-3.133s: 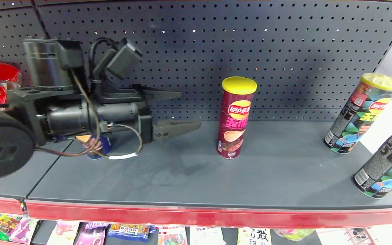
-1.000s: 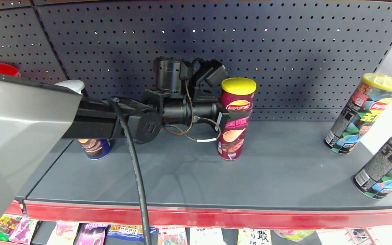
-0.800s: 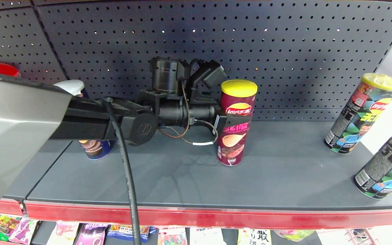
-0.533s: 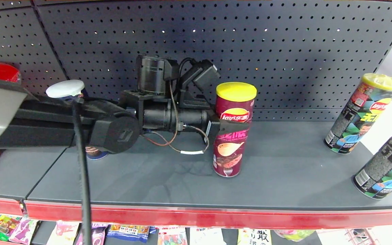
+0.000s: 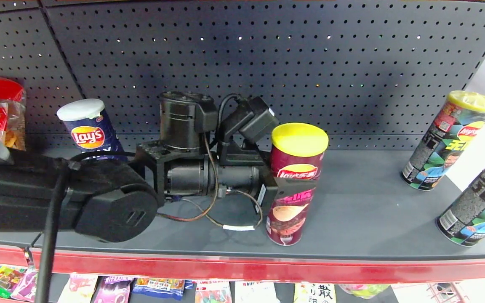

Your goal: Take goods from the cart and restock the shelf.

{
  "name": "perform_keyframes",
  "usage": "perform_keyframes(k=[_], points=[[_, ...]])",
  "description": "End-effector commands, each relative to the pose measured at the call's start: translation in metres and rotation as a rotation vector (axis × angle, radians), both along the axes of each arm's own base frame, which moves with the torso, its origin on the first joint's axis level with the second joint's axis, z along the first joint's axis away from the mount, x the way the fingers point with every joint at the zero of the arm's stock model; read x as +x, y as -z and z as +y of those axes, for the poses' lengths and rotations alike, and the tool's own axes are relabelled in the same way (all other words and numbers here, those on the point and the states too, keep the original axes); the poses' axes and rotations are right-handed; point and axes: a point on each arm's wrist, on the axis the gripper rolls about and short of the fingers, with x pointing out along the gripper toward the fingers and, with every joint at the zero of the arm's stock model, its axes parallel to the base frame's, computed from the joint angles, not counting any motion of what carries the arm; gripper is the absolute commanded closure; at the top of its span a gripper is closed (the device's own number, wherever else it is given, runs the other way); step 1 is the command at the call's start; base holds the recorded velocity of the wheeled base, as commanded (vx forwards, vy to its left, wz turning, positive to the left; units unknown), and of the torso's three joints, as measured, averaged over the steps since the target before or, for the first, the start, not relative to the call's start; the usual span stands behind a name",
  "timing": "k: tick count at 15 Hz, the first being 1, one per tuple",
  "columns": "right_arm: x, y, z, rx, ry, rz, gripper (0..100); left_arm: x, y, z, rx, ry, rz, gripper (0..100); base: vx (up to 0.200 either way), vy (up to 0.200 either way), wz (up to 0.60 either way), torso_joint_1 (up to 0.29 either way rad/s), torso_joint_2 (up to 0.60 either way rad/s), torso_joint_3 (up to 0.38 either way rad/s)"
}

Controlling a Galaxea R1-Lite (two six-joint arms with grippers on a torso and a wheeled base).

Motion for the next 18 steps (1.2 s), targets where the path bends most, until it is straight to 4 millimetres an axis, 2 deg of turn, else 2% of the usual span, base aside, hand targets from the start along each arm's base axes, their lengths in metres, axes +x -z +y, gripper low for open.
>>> perform_keyframes(k=[1, 8, 11, 18], points=[[0.000, 0.000, 0.000, 0.000, 0.000, 0.002, 100, -0.006, 0.000, 0.005, 0.005, 0.003, 0.007, 100, 0.000, 0.000, 0.00, 0.000, 0.00, 0.000], [0.001, 0.001, 0.000, -0.001, -0.003, 0.010, 100, -0.013, -0.003, 0.011, 0.003, 0.001, 0.013, 100, 0.000, 0.000, 0.00, 0.000, 0.00, 0.000], [0.001, 0.001, 0.000, -0.001, 0.000, 0.008, 100, -0.018, 0.002, 0.014, 0.016, 0.001, 0.028, 100, 0.000, 0.000, 0.00, 0.000, 0.00, 0.000], [0.001, 0.000, 0.000, -0.002, -0.004, 0.005, 100, -0.018, 0.003, 0.013, 0.023, -0.022, 0.021, 100, 0.000, 0.000, 0.00, 0.000, 0.00, 0.000]])
